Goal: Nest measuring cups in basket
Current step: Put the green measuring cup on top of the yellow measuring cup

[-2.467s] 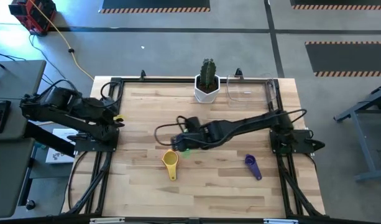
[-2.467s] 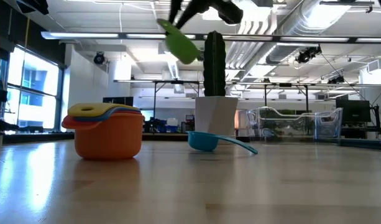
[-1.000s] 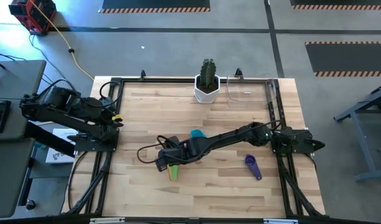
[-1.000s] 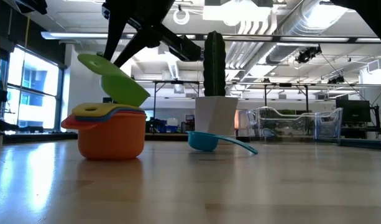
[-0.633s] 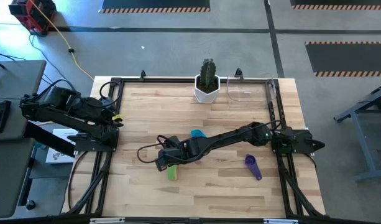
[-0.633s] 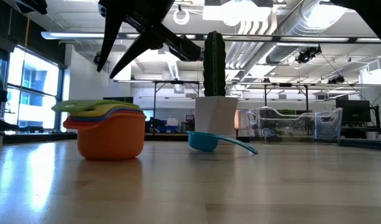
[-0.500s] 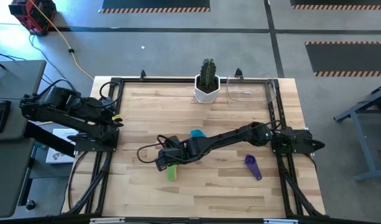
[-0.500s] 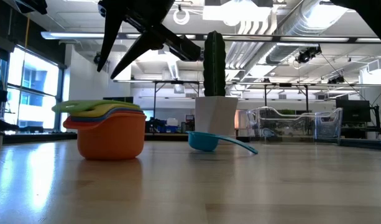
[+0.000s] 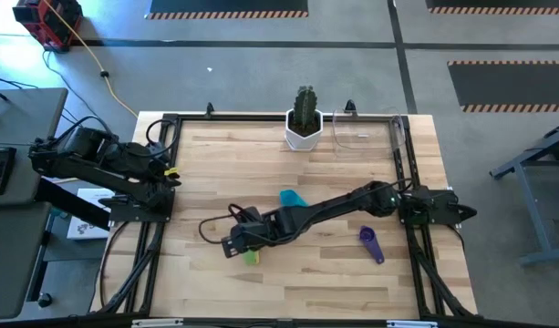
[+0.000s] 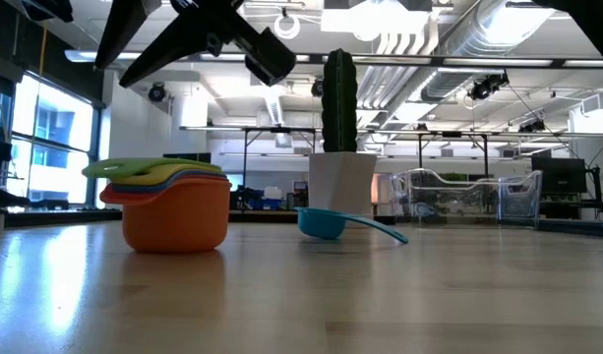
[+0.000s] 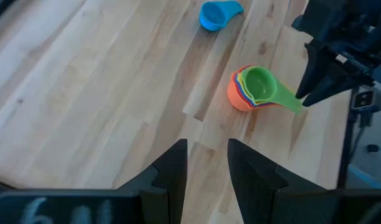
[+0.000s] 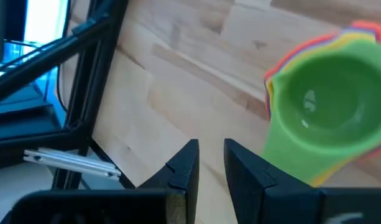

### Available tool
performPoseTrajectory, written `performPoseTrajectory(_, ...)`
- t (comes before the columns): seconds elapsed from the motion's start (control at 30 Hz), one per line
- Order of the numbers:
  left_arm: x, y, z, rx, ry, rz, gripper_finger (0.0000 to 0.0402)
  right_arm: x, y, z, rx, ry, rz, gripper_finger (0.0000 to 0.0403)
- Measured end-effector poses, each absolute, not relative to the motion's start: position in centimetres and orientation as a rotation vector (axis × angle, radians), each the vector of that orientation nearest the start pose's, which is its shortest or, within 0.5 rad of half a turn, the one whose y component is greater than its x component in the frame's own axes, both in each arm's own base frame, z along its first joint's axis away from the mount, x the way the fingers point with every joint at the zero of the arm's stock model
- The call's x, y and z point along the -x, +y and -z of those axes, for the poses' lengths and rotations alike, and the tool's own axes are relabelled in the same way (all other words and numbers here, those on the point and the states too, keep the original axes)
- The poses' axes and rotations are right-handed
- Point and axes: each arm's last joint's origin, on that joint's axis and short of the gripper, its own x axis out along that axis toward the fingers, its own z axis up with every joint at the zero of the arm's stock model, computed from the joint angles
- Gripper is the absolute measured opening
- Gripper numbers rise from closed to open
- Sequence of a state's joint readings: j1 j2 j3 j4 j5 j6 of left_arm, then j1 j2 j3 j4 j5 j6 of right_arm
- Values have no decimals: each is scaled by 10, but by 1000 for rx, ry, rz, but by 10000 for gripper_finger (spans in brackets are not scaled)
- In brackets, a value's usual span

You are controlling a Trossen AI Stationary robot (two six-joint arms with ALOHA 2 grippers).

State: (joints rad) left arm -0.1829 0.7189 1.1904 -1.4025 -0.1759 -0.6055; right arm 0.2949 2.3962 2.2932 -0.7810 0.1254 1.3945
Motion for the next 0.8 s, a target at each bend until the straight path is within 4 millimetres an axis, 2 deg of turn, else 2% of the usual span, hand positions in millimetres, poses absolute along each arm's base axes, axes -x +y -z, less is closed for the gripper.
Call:
performPoseTrajectory(0.33, -77, -13, -364, 451, 924, -209, 104, -480, 187, -235, -1141, 920, 539, 67)
performPoseTrajectory(0.6, -103, -27, -358, 395, 991, -161, 103, -464, 205, -231, -1164, 962, 658, 67)
performPoseTrajectory(0.8, -125, -46, -325, 368, 1011, -98, 103, -450, 209, -227, -1114, 989, 774, 67)
